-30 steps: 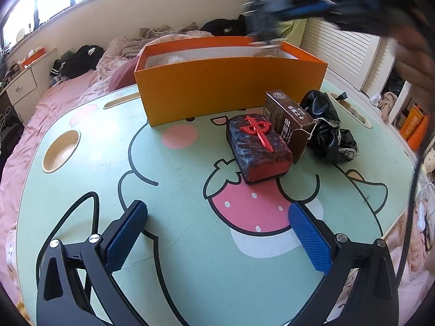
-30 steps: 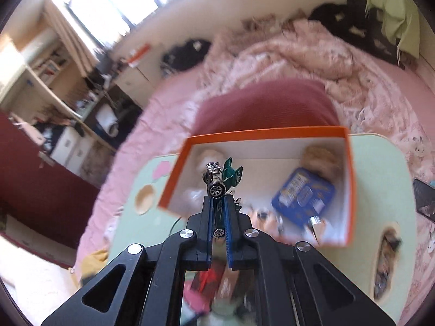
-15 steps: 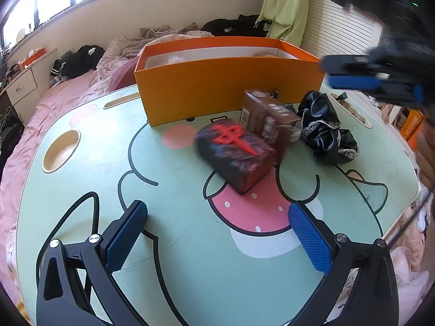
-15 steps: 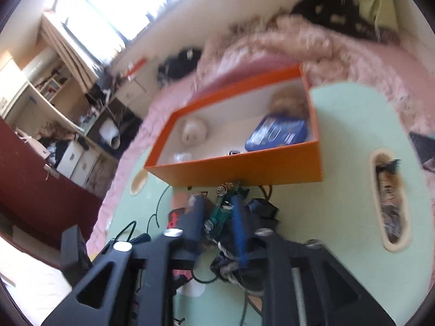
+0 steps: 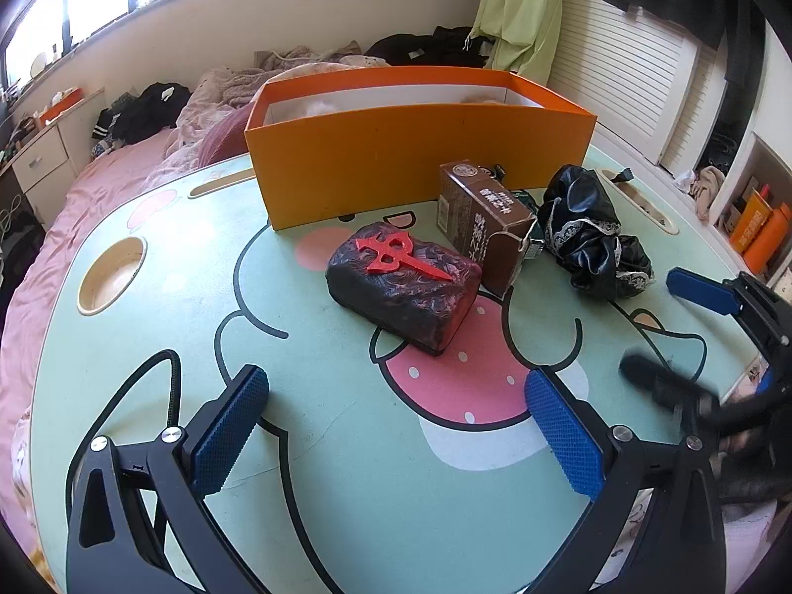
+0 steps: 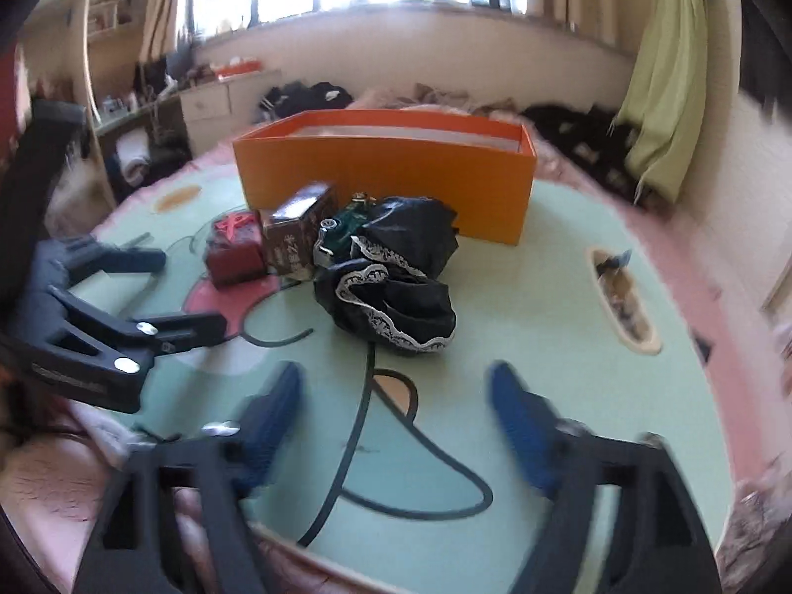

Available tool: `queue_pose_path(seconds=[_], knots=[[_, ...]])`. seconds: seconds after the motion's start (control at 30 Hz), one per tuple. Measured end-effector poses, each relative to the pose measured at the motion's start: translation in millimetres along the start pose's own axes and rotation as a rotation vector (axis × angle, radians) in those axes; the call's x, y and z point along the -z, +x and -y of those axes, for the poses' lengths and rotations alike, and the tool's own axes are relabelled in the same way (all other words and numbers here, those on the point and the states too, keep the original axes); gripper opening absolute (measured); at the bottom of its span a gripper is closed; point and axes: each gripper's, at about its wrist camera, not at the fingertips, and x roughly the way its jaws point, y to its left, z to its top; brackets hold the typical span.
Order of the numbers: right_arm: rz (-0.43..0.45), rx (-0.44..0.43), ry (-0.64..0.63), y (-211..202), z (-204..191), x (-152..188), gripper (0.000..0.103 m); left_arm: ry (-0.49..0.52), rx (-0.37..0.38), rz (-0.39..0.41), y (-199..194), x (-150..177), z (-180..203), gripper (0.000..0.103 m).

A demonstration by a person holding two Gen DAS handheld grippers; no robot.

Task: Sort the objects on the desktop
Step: 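Set the toy car down beside the black lace cloth, then reach into the orange box and grasp the white fluffy pompom with the left gripper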

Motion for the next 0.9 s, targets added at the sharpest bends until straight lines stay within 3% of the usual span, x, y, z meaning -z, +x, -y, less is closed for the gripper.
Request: queue_pose_path(seconds=[0.03, 0.37, 0.5, 0.57, 0.7, 0.83, 0.9], knots=[[-0.003, 0.001, -0.008, 0.5, -0.4, 1.1, 0.103, 0.002, -0.001, 0.0, -0.3, -0.1, 0.5, 0.103], [0.025, -0.012, -0.014, -1.5, 2.8, 2.7, 0.103, -0.003, -0.02, -0.004, -2.8, -1.7, -0.7, 0.103], [0.025, -0.016, -0.008, -1.3, 3.8, 1.6, 0.103, 0.0, -0.034, 0.039, -13.1, -17.9, -10.1, 0.101], [0.025, -0.015, -0.01, -1.4, 4.6, 2.1, 0.103, 0.004, -0.034, 0.093, -28.9, -40.3, -11.1, 0.096], [0.026, -0.015, -0.009, -1.9, 2.3, 0.5, 0.103, 0.101, -0.051, 0.137, -40.7, -109.1, -6.2, 0.072], [0.027, -0.016, -0.009, -2.1, 2.0, 0.4, 0.103, 0.225, -0.148, 0.028, 1.0, -167.5, -7.2, 0.042], [0.029, -0.017, -0.008, -2.5, 3.6, 0.2, 0.103, 0.213, -0.163, -0.038, 25.9, -184.5, -15.5, 0.041]])
